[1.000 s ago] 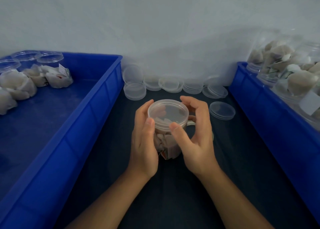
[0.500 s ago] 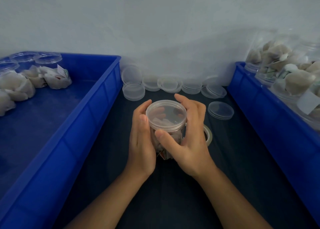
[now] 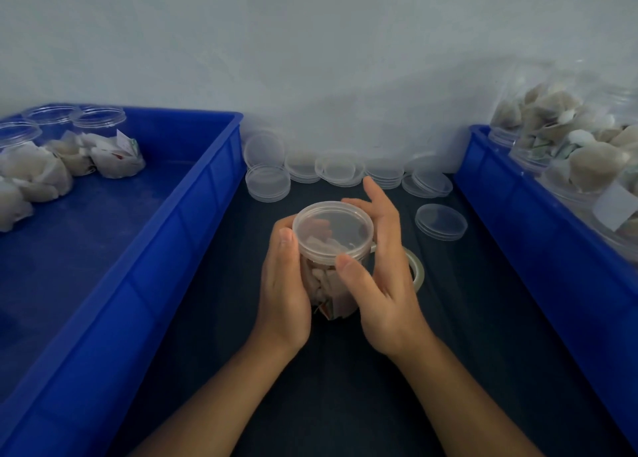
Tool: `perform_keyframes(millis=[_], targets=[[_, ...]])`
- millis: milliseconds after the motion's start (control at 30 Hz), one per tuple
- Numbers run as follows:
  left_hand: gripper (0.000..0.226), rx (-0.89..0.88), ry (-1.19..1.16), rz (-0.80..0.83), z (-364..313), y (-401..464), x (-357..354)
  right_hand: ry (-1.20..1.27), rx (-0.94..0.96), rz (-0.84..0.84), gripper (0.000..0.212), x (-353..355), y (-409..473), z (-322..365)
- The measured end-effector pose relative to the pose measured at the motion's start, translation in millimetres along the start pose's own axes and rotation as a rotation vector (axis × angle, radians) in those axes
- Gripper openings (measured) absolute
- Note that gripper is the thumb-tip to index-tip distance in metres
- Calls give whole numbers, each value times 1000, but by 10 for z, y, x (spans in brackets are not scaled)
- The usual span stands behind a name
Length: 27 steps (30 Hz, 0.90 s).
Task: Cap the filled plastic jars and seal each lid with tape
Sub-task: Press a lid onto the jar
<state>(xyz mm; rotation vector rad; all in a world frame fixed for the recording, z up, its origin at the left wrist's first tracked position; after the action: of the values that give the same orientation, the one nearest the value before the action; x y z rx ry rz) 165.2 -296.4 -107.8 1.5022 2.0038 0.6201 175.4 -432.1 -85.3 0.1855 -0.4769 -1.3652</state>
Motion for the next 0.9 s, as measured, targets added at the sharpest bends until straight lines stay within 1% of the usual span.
perform_keyframes(millis=[33,133,167,233,300,367,433,533,667,733,800,900], targets=[[61,0,0,4,4,0,-1,-8,-3,-17,84,7,7,3],[61,11,-1,-5,19,-3,12,-136,-34,-122,93,13,34,24],[60,9,10,-11,25,-3,19,-160,-42,-131,97,9,34,28],[59,4,19,-10,31,-7,27,-140,-35,-64,96,-25,18,24],[59,-1,0,-3,34,-7,19,-32,-36,15,88,-31,5,4],[59,-8,-4,0,34,-3,9,28,-38,6,85,10,10,3],[60,-10,-21,4,39,-2,4,-23,-33,-48,86,29,28,39],[59,-23,-1,5,47,4,26,-58,-64,-66,90,15,30,55],[57,-24,7,30,37,-10,17,-29,-96,16,95,-8,17,28],[60,-12,-13,56,34,-6,-10,29,-118,40,92,-14,12,17],[59,9,-73,75,40,4,-23,37,-105,-4,88,-5,17,35],[41,10,-139,156,35,8,-25,61,-104,-125,83,67,53,58]])
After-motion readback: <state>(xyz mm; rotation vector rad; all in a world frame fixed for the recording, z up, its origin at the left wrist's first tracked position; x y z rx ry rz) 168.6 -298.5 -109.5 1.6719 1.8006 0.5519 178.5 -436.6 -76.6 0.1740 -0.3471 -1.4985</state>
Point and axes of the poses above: each hand's wrist, its own y-axis towards the middle knuckle, its own x-axis out of the back of the hand, z = x × y, the point moved 6 cm from there along y, towards the middle knuckle, and after that the axes turned 15 degrees about -x, right-handed, at the moved point
